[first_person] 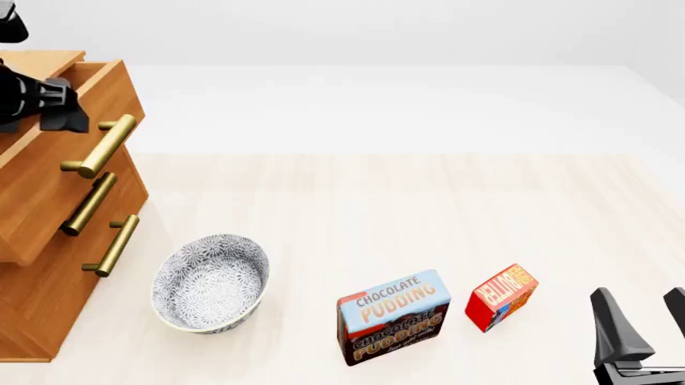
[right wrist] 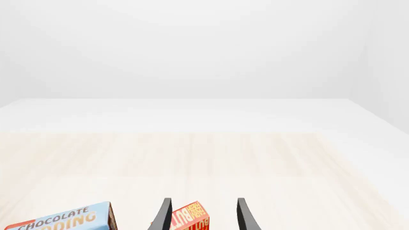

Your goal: Put the butter at the back in the top drawer of the cabinet and close it.

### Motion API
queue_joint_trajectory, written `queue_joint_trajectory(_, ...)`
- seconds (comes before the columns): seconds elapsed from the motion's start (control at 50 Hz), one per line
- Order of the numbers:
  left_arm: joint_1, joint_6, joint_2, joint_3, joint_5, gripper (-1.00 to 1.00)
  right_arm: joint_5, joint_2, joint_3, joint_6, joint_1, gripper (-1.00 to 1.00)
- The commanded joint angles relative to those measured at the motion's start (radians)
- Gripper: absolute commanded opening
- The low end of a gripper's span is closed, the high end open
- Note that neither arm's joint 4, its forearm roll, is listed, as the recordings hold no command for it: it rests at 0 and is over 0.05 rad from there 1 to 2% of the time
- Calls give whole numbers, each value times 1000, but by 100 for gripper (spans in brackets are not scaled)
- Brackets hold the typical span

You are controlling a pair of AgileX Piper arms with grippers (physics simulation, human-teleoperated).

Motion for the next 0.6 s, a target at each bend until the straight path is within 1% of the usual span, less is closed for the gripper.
queue_joint_trajectory(0.02,0,-2,6,16,-10,100,0,0,0,0,0,100)
queue_joint_trajectory(0.6,4,-10,27,55,-44,100,0,0,0,0,0,100)
